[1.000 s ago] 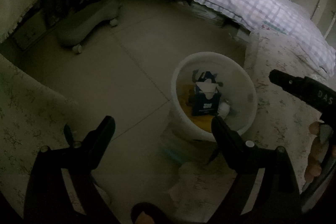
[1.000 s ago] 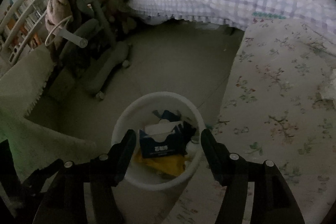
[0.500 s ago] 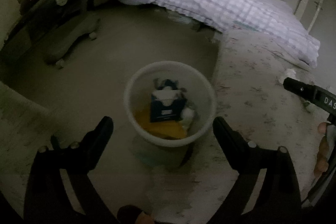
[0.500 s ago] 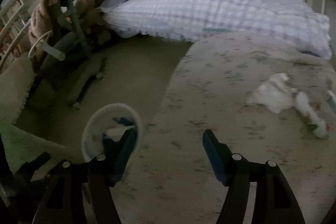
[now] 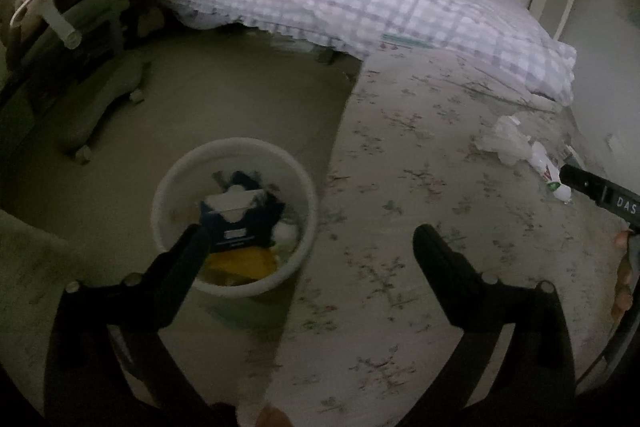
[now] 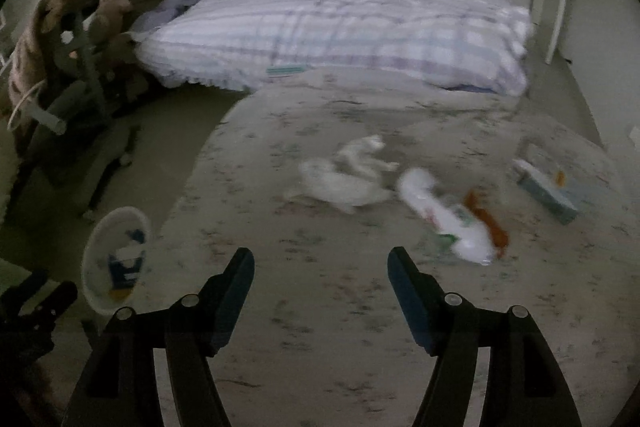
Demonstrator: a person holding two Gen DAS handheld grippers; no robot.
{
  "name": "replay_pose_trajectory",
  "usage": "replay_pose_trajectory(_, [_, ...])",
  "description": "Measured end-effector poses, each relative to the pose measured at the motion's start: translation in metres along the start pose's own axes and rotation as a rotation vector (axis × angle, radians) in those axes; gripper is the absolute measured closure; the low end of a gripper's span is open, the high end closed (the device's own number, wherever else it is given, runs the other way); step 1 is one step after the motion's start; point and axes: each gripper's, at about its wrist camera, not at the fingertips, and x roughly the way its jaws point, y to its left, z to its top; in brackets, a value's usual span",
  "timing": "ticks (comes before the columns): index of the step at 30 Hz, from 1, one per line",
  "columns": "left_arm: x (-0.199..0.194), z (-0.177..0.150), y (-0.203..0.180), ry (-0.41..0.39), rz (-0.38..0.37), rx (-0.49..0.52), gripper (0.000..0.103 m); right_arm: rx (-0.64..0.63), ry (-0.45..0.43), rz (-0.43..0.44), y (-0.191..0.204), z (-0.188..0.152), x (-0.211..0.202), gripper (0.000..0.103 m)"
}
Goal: Collect trash
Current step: 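Grasp the crumpled white tissue with the left gripper while the right grasps the white AD bottle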
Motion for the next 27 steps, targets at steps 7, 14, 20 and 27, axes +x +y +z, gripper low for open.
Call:
replay_pose_trajectory(7, [0.016,0.007,-0.040,0.016,-0.018,0.035,0.001,0.040,0.019,-0.037,-0.046,0.001,0.011,0.032])
replay_pose_trajectory(14, [0.038,0.015,-0.083,0.039,-0.046,0.066,0.001,0.052,0.024,-0.053,-0.077,0.000,0.031,0.032])
replay_pose_trajectory(20, [0.059,0.024,-0.115,0.047,-0.092,0.058,0.001,0.086,0.035,-0.040,-0.103,0.003,0.050,0.037])
replay_pose_trajectory(27, [0.076,0.037,-0.155,0.035,-0.213,-0.007,0.001,0.108,0.066,-0.011,-0.113,0.002,0.070,0.053])
